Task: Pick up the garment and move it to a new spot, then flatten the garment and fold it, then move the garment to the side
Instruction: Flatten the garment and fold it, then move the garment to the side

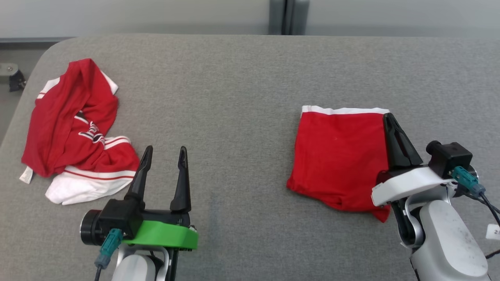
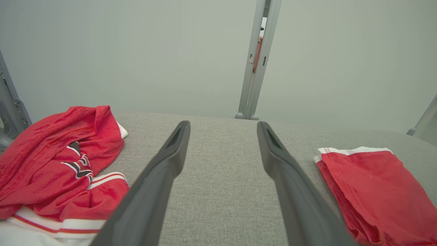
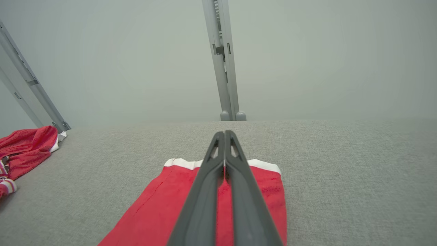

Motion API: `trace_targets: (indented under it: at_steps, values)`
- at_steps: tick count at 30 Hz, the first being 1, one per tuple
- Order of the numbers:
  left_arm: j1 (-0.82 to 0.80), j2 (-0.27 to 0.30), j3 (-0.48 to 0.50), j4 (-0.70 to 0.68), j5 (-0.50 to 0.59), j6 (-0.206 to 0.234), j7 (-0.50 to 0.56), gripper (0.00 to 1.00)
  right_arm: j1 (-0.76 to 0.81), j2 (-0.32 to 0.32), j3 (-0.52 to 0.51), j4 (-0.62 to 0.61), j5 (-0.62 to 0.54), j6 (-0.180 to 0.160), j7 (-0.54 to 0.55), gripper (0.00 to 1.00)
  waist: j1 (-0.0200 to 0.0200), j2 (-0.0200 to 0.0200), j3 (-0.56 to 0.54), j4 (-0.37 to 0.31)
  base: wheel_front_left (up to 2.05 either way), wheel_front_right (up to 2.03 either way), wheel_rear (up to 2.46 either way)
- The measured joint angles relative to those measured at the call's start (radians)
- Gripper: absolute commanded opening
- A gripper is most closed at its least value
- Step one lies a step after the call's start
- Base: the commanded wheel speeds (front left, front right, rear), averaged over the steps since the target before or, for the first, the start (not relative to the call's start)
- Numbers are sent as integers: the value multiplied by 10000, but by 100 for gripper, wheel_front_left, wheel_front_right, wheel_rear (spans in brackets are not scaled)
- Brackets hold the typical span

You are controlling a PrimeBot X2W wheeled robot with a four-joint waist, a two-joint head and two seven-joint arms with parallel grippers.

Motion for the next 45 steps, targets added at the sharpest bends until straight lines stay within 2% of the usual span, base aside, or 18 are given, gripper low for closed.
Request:
trace_targets:
  at_steps: [1,2,7,15,33,38,45]
  values:
    - [61,0,94,2,10,-10,0,100,201,25,-81,-274,-15,-2,2,47,0,0,-57,-132,0,0,0]
    - [128,0,184,10,48,-21,0,100,394,48,-132,-523,-71,-2,2,100,0,0,-109,-261,0,0,0]
    - [318,2,414,88,128,-121,0,100,1218,295,-391,-1390,-169,0,2,100,0,0,-318,-818,0,0,0]
    - [649,2,529,221,190,-209,0,100,1997,466,-575,-1764,-568,0,2,100,0,0,-653,-1307,0,0,0]
    - [856,0,439,188,226,-240,0,100,2107,556,-468,-1672,-437,0,2,100,0,0,-838,-1413,0,0,0]
    - [853,0,370,196,251,-255,0,100,2104,558,-466,-1415,-439,0,2,100,0,0,-725,-1382,0,0,0]
    - [652,0,130,222,360,-393,0,100,1566,566,-332,376,-328,2,251,100,0,0,-327,-1243,0,0,0]
